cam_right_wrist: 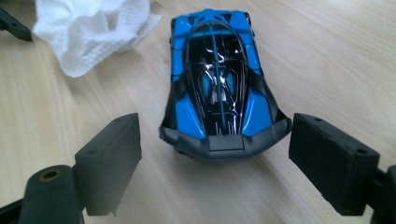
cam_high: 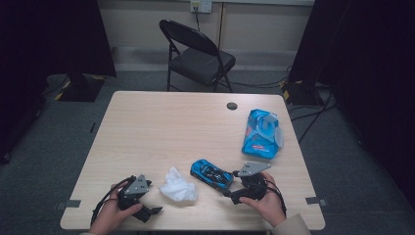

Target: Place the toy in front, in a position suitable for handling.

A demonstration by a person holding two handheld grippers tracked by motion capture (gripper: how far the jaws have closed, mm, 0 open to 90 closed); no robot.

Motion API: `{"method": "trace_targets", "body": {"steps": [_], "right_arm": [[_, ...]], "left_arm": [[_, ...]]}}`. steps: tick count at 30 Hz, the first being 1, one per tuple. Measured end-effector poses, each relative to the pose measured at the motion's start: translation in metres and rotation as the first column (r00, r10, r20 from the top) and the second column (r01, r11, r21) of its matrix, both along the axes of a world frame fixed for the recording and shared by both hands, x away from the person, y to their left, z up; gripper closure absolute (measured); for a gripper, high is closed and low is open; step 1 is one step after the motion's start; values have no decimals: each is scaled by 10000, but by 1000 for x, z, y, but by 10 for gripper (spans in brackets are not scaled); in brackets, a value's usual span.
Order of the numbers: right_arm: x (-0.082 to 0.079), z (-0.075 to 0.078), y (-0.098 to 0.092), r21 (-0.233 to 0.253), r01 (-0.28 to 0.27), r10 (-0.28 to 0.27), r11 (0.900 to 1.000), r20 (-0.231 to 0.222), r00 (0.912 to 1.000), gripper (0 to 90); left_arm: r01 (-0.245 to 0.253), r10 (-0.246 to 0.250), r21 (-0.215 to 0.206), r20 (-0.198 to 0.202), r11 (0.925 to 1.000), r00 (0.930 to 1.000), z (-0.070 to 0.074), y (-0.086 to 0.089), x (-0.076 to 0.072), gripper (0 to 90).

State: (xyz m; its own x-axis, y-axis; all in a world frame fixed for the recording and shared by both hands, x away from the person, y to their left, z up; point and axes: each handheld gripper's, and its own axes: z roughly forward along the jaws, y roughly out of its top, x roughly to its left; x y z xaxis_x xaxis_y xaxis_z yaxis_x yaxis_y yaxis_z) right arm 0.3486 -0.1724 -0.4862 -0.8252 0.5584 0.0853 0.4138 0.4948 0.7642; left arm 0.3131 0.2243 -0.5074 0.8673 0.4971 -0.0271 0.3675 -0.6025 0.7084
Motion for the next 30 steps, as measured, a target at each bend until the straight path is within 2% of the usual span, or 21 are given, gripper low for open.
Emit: {"method": "trace_targets", "body": {"steps": [5, 11, 16, 20, 26, 28, 30], "right_arm": [[6, -11, 5, -282, 161, -159, 9995, 72, 9998, 164], [12, -22, 13, -286, 3, -6, 9996, -100, 9999, 158], [13, -22, 16, -269, -206, 204, 9994, -82, 9998, 161], [9, -22, 20, -673, 18, 5, 9977, 356, 9994, 221], [8, -22, 20, -675, 65, -37, 9977, 405, 9992, 241], [8, -22, 20, -678, 68, -41, 9977, 397, 9992, 241], [8, -22, 20, -672, 67, -41, 9977, 395, 9992, 241]], "left_arm": [[-10, 10, -24, 12, 10000, 10000, 0, 0, 0, 0], [-21, 21, -25, 25, 10000, 10000, 0, 0, 0, 0], [-5, 5, -11, 17, 10000, 10000, 0, 0, 0, 0], [-53, 53, -12, 25, 10000, 10000, 0, 0, -1, 0], [-262, 262, 44, 99, 9996, 9996, 0, -1, -4, 2], [-287, 288, -115, 72, 9995, 9996, 0, 0, -6, 21], [-168, 169, -58, 207, 9998, 9996, 3, 2, -7, 84]]}}
